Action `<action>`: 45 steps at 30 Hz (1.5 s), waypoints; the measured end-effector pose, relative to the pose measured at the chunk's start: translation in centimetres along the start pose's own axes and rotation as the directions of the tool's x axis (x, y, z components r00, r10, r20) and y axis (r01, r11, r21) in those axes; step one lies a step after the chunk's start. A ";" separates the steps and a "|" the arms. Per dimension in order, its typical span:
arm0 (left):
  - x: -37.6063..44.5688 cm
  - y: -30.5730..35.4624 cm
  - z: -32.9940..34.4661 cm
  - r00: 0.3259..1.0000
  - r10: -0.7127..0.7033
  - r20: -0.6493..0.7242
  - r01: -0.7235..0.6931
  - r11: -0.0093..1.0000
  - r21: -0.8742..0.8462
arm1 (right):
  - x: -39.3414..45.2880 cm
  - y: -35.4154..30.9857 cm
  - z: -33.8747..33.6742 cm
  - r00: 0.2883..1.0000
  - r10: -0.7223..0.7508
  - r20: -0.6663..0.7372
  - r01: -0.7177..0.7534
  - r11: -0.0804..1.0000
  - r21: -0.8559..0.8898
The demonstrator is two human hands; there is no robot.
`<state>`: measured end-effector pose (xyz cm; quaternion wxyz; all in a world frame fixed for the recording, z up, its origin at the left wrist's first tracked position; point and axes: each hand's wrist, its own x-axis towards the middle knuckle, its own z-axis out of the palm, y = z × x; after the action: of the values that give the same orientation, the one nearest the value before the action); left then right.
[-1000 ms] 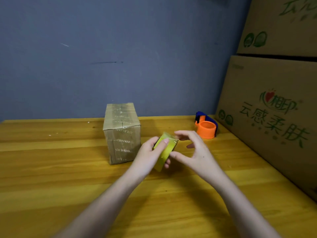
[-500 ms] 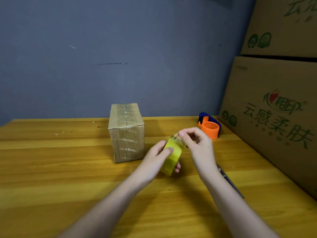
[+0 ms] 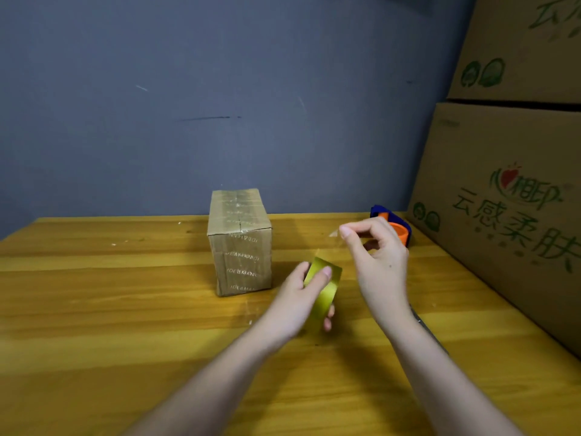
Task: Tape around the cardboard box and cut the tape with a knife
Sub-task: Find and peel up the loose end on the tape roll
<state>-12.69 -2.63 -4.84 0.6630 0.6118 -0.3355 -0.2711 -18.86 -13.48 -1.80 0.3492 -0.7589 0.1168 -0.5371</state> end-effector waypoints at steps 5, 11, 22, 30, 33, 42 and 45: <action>0.4 -0.6 0.0 0.992 -0.121 -0.035 0.116 0.986 -0.116 | 0.0 -1.6 -0.3 0.984 -0.175 0.035 0.175 0.985 0.009; 0.0 -0.3 0.9 0.978 -0.208 -0.028 0.183 0.913 -0.365 | 0.3 -2.4 -0.2 0.972 -0.236 0.017 0.234 0.968 0.097; -1.5 -3.0 0.6 0.983 0.178 -0.055 -0.167 0.974 0.154 | 2.0 -0.5 -0.2 0.989 0.144 0.037 -0.146 0.988 0.058; -0.6 -0.4 1.3 0.990 -0.113 -0.087 0.109 0.993 -0.043 | 0.6 -2.1 -0.1 0.987 -0.146 -0.062 0.144 0.988 -0.048; -0.4 -0.3 1.0 0.974 -0.207 -0.095 0.194 0.973 -0.128 | 0.5 -2.9 0.0 0.982 -0.183 -0.050 0.183 0.983 -0.006; -1.8 1.0 -0.6 0.969 -0.063 -0.239 0.195 0.790 0.581 | 2.1 -2.2 -0.5 0.983 0.081 0.164 -0.108 0.981 0.163; -2.0 2.5 -1.8 0.919 0.315 -0.235 0.008 0.583 0.813 | 2.2 -2.2 -0.7 0.979 0.094 0.179 -0.126 0.976 0.176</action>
<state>-12.69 0.27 -2.61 0.3877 0.8495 -0.3481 0.0831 -19.07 -13.36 1.34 0.4569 -0.7581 0.0779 -0.4588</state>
